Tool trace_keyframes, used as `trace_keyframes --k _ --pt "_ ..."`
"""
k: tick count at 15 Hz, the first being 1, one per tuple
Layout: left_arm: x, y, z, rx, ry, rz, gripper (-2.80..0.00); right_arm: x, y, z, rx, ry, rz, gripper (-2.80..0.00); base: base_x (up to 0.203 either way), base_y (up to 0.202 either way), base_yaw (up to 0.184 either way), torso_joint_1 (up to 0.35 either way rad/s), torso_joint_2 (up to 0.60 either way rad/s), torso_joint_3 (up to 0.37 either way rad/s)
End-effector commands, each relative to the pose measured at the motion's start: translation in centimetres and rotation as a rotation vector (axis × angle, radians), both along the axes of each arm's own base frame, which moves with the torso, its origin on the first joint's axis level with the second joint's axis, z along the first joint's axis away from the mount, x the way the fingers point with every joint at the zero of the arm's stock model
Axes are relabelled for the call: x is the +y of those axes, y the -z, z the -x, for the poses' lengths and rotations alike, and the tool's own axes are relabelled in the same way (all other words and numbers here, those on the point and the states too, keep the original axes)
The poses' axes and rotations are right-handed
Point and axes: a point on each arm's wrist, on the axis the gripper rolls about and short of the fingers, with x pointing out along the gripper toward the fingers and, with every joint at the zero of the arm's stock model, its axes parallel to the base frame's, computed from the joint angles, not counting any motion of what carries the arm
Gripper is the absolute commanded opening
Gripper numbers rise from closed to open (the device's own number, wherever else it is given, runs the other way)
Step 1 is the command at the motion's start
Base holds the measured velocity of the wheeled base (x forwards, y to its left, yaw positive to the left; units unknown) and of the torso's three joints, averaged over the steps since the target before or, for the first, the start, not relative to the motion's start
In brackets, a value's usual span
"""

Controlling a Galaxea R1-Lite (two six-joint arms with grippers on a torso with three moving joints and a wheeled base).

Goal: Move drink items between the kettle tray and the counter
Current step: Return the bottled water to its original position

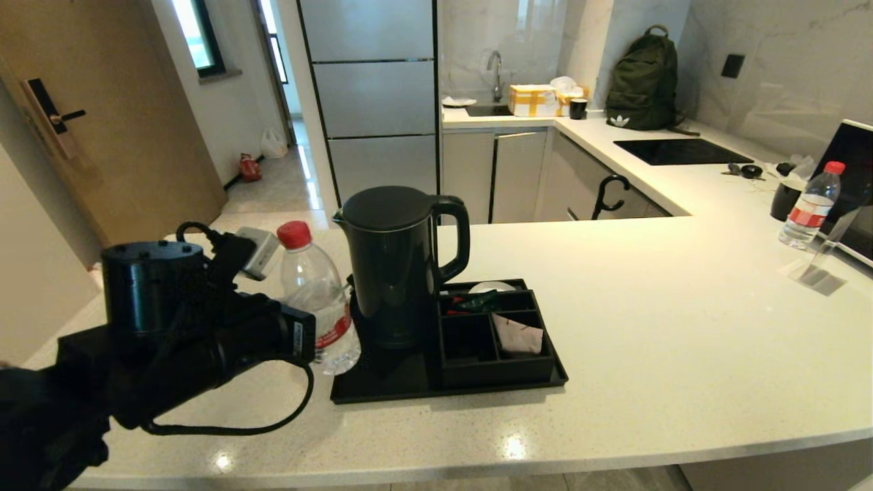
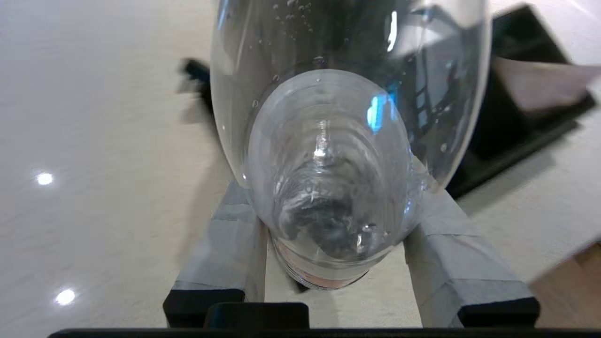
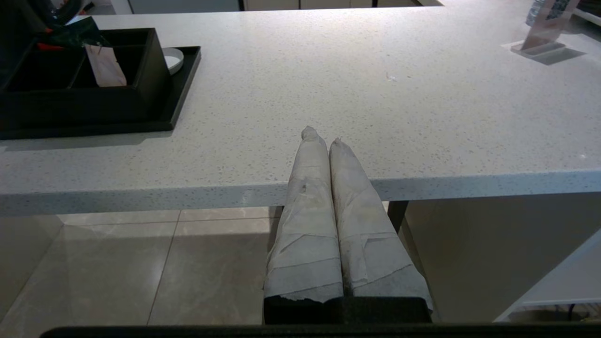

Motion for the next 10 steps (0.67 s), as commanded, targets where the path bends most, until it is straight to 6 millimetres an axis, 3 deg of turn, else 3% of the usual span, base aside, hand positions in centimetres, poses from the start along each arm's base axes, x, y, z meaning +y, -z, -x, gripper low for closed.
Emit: trace_keyframes --k 1,5,10 --pt "-0.9 0.6 -0.3 0.016 0.028 -0.01 -2.8 0.0 0.0 0.0 0.002 0.0 0.0 -2.8 0.0 0.0 0.0 0.0 0.0 0.0" --pt "-2.0 3.0 -2.4 0.027 0.034 -0.024 -2.8 0.0 0.0 0.0 0.002 -0.002 0.0 -2.8 0.0 0.0 0.0 0.0 0.0 0.0" --pt "-2.4 4.1 -3.0 0.005 0.042 -0.026 -2.8 0.0 0.0 0.0 0.002 0.0 0.0 -2.8 0.0 0.0 0.0 0.0 0.0 0.0"
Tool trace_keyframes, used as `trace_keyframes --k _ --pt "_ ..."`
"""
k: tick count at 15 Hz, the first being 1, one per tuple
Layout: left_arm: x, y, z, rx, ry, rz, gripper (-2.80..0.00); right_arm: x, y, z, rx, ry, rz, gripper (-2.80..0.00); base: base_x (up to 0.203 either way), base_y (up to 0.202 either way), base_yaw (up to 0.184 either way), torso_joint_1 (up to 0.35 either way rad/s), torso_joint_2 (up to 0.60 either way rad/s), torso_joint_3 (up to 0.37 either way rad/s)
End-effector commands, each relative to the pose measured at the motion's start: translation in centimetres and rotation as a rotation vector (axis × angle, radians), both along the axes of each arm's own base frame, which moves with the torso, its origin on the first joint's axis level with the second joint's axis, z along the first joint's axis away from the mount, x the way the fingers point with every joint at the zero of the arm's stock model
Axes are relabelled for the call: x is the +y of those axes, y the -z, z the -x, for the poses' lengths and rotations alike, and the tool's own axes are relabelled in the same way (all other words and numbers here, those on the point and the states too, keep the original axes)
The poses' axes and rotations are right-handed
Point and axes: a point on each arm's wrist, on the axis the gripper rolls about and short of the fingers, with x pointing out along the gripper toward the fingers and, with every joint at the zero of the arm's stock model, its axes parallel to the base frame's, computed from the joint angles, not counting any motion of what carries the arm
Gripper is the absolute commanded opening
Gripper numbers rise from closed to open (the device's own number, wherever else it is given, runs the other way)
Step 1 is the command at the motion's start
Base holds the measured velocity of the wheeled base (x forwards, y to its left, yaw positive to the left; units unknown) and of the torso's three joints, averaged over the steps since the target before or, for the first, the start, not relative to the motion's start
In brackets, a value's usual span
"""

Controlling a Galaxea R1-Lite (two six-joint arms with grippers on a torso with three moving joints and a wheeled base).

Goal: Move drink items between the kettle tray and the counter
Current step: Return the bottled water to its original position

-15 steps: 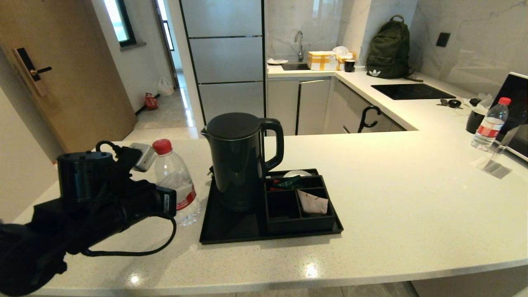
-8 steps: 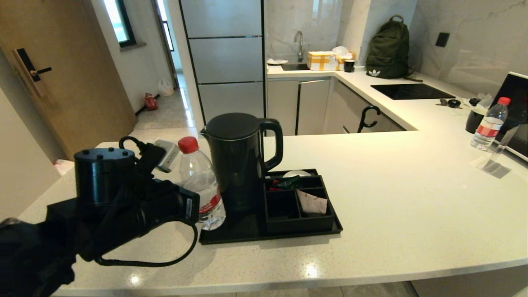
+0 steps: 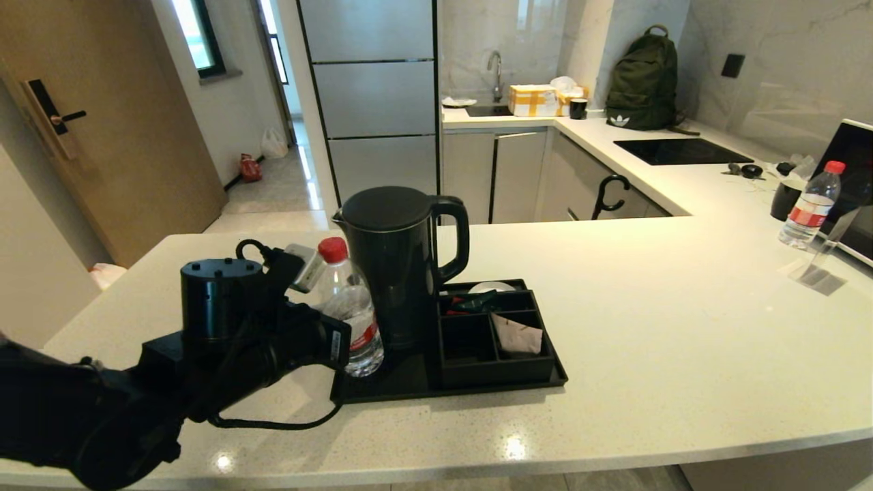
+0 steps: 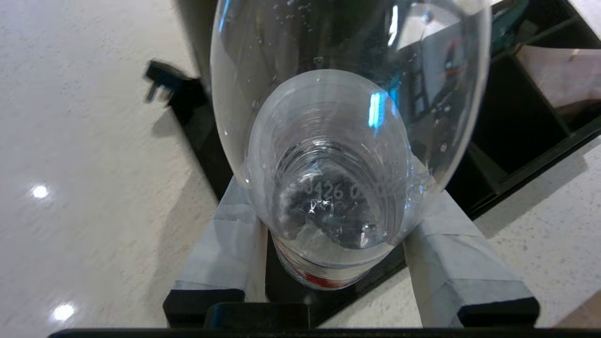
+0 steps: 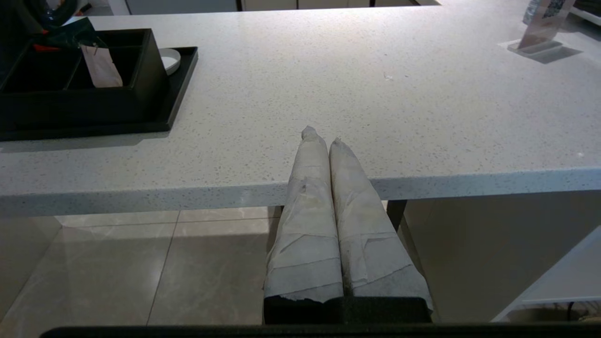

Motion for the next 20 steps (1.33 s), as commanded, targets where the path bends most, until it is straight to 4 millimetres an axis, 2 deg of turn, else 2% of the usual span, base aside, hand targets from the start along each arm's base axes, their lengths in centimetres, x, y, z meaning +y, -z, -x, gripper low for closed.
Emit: trace_keyframes --k 1,7,10,16,17,20 --pt "-0.3 1.5 -0.7 0.012 0.002 -0.008 -2.8 0.0 0.0 0.0 0.002 0.0 0.0 -2.8 0.0 0.0 0.0 0.0 0.0 0.0" --pt "-0.3 1.6 -0.7 0.009 0.003 -0.009 -2.8 0.0 0.0 0.0 0.002 0.0 0.0 -2.8 0.0 0.0 0.0 0.0 0.0 0.0" --pt "-0.9 3.5 -0.4 0.046 0.044 -0.087 -2.8 0.0 0.0 0.0 0.001 0.0 0.0 -2.8 0.0 0.0 0.0 0.0 0.0 0.0" --pt "-1.4 4.1 -0.8 0.021 0.014 -0.1 -2.8 0.0 0.0 0.0 0.002 -0.002 0.0 -2.8 0.0 0.0 0.0 0.0 0.0 0.0" --pt "-1.4 4.1 -0.8 0.021 0.014 -0.1 0.0 0.0 0.0 0.0 0.002 -0.002 0.0 -2.8 0.0 0.0 0.0 0.0 0.0 0.0" --pt "-1.6 3.9 -0.7 0.004 0.018 -0.093 0.0 0.0 0.0 0.0 0.002 -0.002 0.0 -2.8 0.0 0.0 0.0 0.0 0.0 0.0"
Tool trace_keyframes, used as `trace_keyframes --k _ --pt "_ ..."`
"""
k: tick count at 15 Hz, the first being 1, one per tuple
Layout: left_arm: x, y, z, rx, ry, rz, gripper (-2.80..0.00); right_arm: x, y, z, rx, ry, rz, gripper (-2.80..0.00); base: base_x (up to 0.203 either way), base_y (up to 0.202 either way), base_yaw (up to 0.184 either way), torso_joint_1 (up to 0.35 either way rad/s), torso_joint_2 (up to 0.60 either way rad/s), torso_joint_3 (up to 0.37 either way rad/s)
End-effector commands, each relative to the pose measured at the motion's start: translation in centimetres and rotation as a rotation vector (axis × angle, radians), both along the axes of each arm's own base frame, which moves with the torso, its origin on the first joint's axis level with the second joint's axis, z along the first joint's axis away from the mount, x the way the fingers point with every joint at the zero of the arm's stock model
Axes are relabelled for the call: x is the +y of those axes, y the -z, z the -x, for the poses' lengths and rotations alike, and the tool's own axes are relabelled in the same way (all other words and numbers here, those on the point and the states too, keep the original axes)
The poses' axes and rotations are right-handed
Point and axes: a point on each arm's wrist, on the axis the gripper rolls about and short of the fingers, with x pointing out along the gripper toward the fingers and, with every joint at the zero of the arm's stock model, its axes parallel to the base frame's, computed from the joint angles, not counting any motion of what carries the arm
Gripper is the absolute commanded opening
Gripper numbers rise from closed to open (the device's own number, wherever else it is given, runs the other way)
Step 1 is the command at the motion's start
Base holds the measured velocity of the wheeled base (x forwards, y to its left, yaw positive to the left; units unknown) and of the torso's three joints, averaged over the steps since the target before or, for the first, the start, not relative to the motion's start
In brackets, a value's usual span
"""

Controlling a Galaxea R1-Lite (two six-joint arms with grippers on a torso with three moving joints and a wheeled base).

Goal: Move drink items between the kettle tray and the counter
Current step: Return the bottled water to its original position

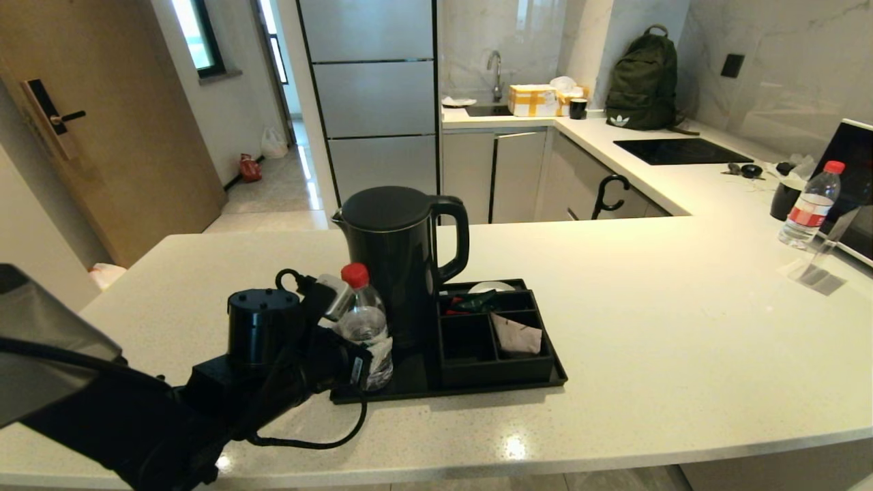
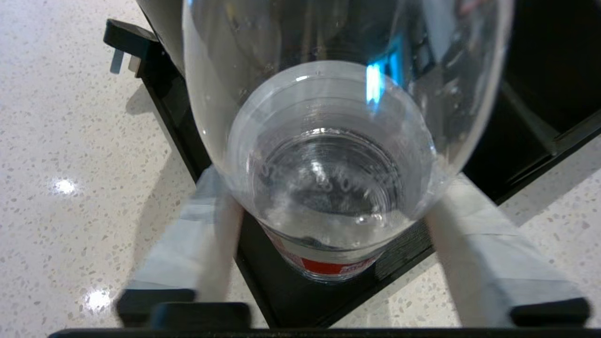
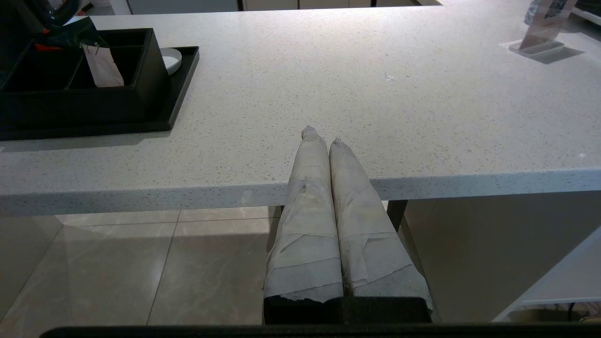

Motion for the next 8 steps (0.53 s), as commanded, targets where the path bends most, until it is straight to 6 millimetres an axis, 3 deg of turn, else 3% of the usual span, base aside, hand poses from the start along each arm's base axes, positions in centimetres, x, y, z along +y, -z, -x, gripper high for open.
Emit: trace_keyframes --k 1,8 --pt "-0.07 -0.35 0.1 -0.017 0.001 0.008 0.0 0.0 0.03 -0.02 0.002 0.0 0.0 -2.8 0.0 0.0 0.0 0.0 0.0 0.0" --pt "0.05 -0.43 0.33 -0.017 0.001 0.008 0.0 0.0 -0.01 -0.01 0.001 0.0 0.0 -2.8 0.0 0.0 0.0 0.0 0.0 0.0"
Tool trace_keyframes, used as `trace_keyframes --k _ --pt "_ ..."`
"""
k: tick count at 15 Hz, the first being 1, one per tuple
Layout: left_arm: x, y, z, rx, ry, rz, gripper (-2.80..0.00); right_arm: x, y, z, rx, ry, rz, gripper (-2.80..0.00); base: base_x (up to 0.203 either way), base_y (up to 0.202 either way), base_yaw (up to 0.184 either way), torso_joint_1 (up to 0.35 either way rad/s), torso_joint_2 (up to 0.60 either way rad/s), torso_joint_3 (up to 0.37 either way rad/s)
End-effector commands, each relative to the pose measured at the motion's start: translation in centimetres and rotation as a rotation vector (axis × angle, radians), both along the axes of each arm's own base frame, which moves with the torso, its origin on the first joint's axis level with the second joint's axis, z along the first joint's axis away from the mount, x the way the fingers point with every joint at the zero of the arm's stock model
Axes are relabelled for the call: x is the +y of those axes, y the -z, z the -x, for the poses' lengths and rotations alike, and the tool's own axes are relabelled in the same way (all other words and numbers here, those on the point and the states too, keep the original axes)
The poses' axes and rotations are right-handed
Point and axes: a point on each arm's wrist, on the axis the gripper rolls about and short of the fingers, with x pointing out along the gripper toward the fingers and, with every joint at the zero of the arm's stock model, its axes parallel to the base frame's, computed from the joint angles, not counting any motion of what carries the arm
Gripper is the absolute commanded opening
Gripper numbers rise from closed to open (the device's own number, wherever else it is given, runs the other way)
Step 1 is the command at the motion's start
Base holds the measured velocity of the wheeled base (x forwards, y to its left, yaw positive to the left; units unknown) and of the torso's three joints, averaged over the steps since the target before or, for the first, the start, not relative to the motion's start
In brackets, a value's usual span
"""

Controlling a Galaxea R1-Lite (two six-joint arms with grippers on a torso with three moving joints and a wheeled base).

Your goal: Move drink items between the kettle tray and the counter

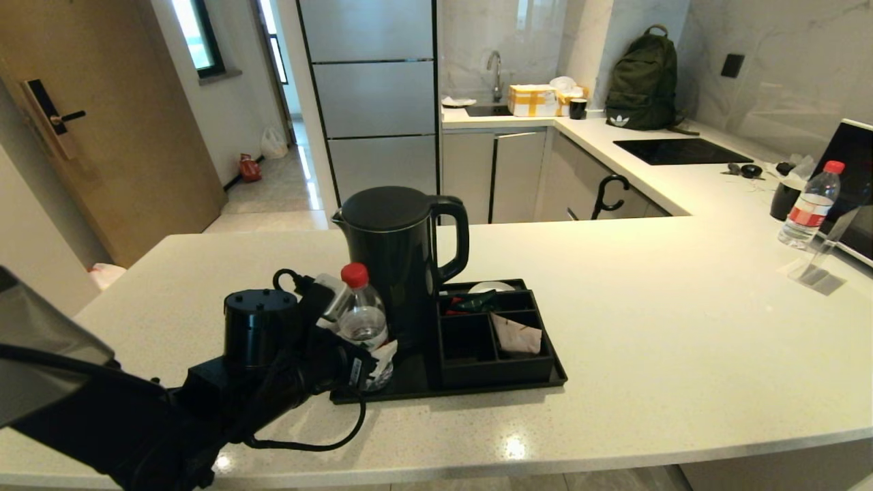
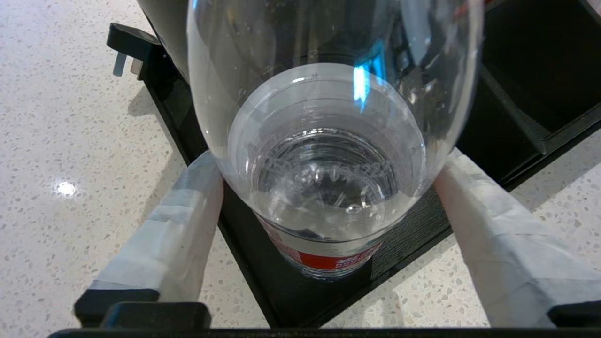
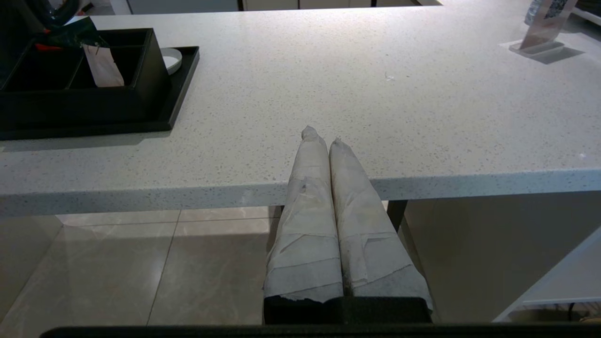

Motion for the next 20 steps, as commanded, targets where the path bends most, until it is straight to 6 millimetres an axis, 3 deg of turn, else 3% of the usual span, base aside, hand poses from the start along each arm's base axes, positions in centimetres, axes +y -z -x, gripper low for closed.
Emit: trace_keyframes --k 1,2,5,12,15,16,18,20 --pt "0.0 -0.2 0.1 -0.009 -0.001 0.003 0.0 0.0 0.0 0.0 0.002 0.0 0.0 -2.8 0.0 0.0 0.0 0.0 0.0 0.0" --pt "0.4 -0.5 0.7 -0.011 -0.006 0.001 0.0 0.0 0.0 0.0 0.002 0.0 0.0 -2.8 0.0 0.0 0.0 0.0 0.0 0.0" --pt "2.3 -4.3 4.2 -0.127 -0.059 0.038 0.0 0.0 0.0 0.0 0.001 0.0 0.0 -2.8 0.0 0.0 0.0 0.0 0.0 0.0" --pt "4.4 -6.0 7.6 -0.14 -0.147 -0.004 0.0 0.0 0.0 0.0 0.001 0.0 0.0 -2.8 0.0 0.0 0.0 0.0 0.0 0.0" --pt "7.6 -9.3 11.7 -0.174 -0.282 -0.009 0.0 0.0 0.0 0.0 0.002 0.0 0.0 -2.8 0.0 0.0 0.0 0.0 0.0 0.0" --pt "9.0 -10.0 12.9 -0.167 -0.357 -0.021 -2.8 0.0 0.0 0.0 0.002 0.0 0.0 -2.8 0.0 0.0 0.0 0.0 0.0 0.0" --pt "12.3 -11.5 16.0 -0.173 -0.569 -0.037 -2.8 0.0 0.0 0.0 0.002 0.0 0.0 -2.8 0.0 0.0 0.0 0.0 0.0 0.0" --pt "13.8 -12.6 19.9 -0.168 -0.703 -0.044 -2.8 0.0 0.0 0.0 0.001 0.0 0.0 -2.8 0.0 0.0 0.0 0.0 0.0 0.0"
